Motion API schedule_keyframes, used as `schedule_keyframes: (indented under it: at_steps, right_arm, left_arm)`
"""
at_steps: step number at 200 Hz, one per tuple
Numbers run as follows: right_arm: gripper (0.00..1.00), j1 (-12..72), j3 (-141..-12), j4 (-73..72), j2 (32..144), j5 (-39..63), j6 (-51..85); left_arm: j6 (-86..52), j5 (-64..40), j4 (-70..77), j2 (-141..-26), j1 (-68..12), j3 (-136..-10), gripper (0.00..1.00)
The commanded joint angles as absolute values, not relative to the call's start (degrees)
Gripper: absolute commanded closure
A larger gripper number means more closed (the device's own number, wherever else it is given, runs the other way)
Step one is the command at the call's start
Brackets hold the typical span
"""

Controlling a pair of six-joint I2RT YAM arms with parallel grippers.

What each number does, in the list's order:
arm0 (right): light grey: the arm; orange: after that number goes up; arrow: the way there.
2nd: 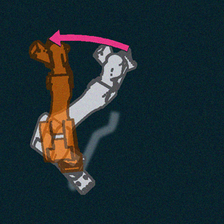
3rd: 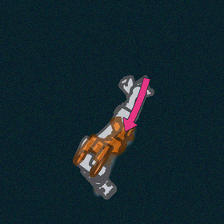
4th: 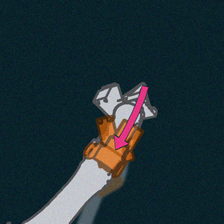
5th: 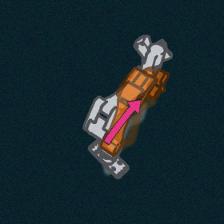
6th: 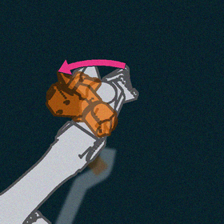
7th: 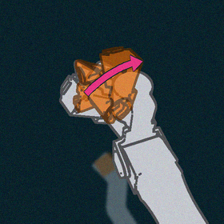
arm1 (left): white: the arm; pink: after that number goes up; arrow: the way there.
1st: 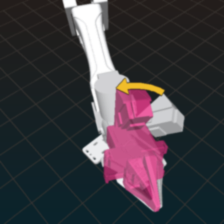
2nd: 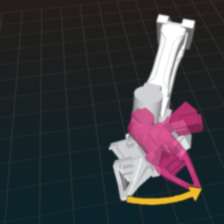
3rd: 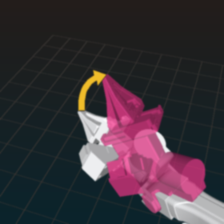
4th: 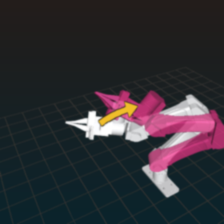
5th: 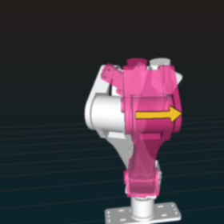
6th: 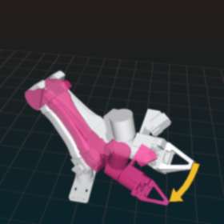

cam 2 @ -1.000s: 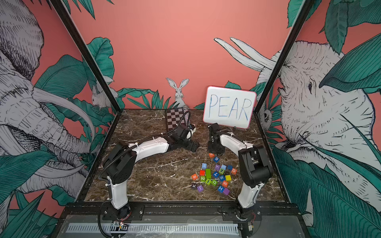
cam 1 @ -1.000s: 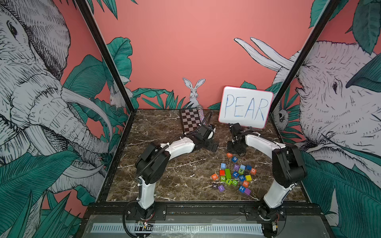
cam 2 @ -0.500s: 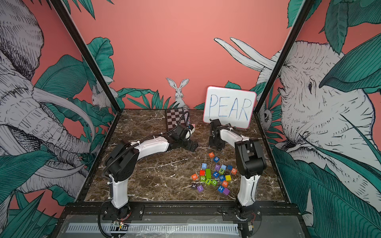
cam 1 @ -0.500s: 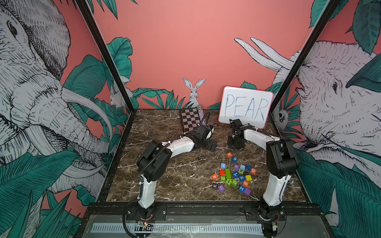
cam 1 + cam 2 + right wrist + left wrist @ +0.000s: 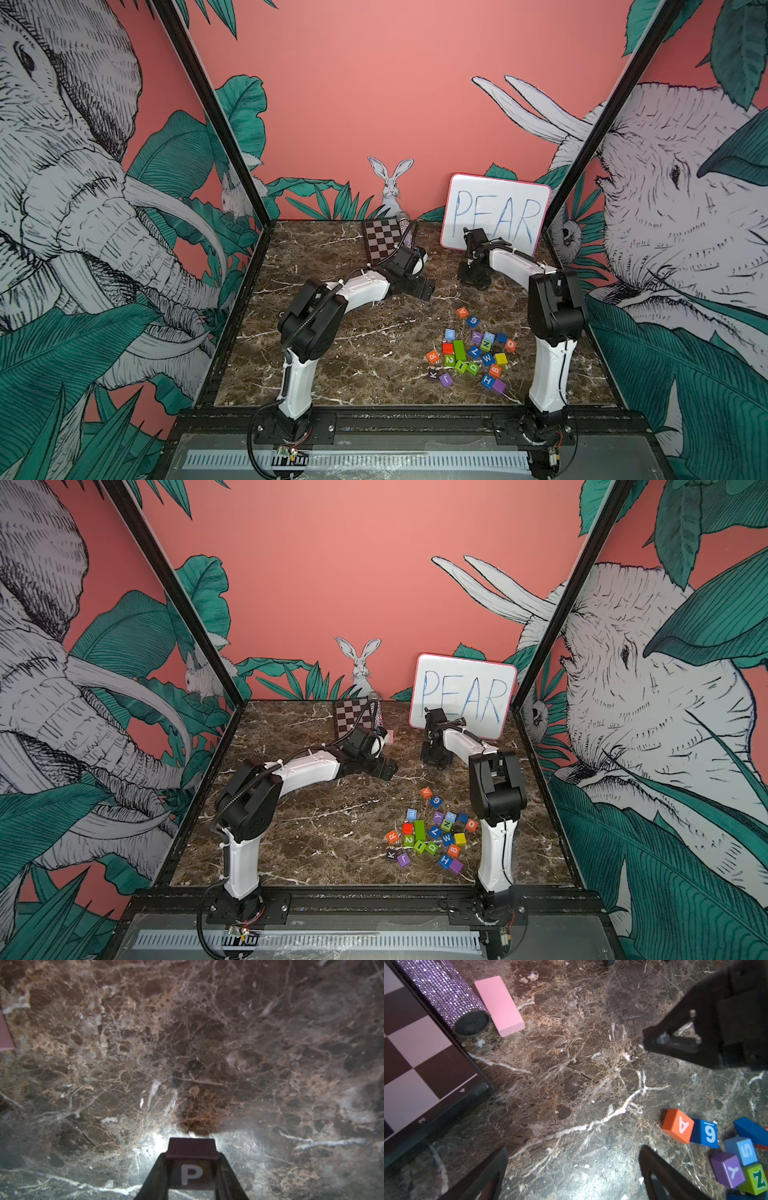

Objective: Spell the uppercase word “pear” with letter blocks
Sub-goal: Place the letter block at the center of the board.

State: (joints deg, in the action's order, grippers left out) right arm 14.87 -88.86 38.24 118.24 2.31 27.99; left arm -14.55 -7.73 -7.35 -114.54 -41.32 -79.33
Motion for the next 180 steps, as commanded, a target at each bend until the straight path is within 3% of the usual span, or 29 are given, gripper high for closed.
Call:
schedule_keyframes:
  at_steps: [1,100,180]
  right_arm:
    - [0.73,14.75,-92.82,40.01,120.49,2.89,27.68]
    - [0.74,14.9,-103.15,41.86,128.3,3.28,27.16]
    - [0.68,14.85,-103.8,41.97,129.72,2.47,27.65]
  left_arm:
    - [-14.31,-7.94,-6.72,-113.08,-41.13,-78.44,0.01]
    - [-15.23,-8.22,-4.5,-111.8,-41.04,-75.62,0.01]
    - [-15.37,-7.73,-3.96,-110.04,-41.04,-73.17,0.01]
